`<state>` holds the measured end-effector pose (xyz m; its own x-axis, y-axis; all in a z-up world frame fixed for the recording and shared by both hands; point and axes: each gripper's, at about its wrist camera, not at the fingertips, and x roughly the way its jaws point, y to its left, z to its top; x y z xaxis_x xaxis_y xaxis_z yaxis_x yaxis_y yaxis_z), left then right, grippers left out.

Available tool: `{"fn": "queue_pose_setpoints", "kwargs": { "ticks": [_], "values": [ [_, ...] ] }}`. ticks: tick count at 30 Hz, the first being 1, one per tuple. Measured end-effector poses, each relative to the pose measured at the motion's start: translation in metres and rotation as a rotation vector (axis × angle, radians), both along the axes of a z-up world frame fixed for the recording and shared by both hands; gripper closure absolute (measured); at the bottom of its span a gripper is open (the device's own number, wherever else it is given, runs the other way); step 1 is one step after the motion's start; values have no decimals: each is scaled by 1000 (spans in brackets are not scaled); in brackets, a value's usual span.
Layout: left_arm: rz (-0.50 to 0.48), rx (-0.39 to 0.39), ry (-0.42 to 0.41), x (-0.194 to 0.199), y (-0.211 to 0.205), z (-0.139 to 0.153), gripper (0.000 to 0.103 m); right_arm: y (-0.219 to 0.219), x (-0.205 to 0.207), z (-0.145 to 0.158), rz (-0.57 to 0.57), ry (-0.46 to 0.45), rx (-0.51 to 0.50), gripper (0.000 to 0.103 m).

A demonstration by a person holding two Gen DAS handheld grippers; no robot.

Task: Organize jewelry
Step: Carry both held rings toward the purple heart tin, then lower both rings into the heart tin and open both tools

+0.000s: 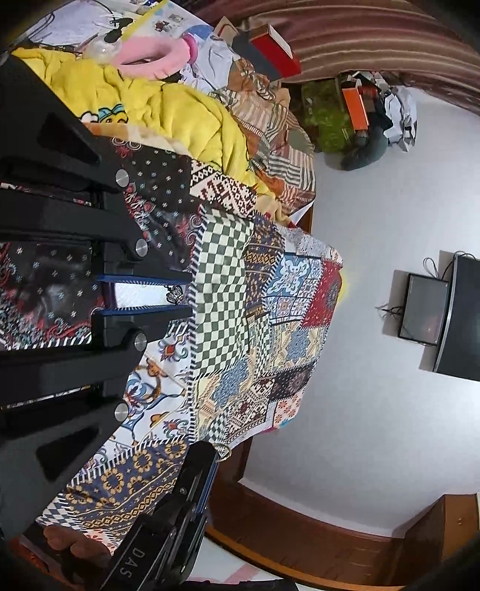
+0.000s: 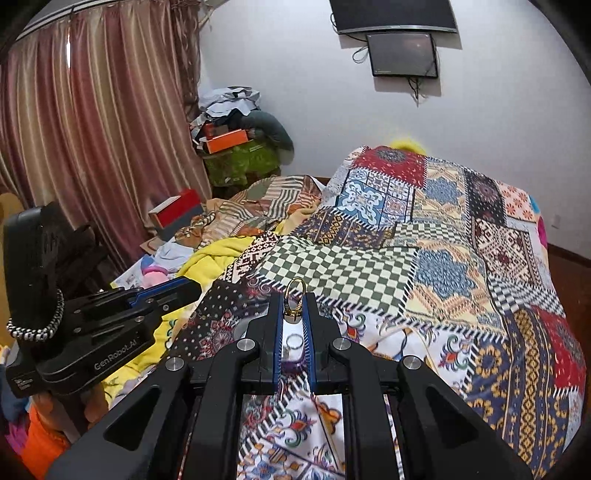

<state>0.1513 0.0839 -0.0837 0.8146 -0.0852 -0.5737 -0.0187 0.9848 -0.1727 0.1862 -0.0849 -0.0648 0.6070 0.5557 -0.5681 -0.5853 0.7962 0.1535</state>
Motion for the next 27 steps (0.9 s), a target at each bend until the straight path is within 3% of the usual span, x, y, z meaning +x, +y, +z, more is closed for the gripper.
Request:
{"fn": "queue_pose_setpoints", "kwargs": {
  "ticks": [9, 27],
  "values": [
    [-6, 0, -4, 17, 13, -6, 94, 34, 24, -24, 50, 50, -42, 94],
    [-62, -56, 167, 52, 12, -75, 94, 65, 69, -75, 115, 205, -103, 94]
  ]
}}
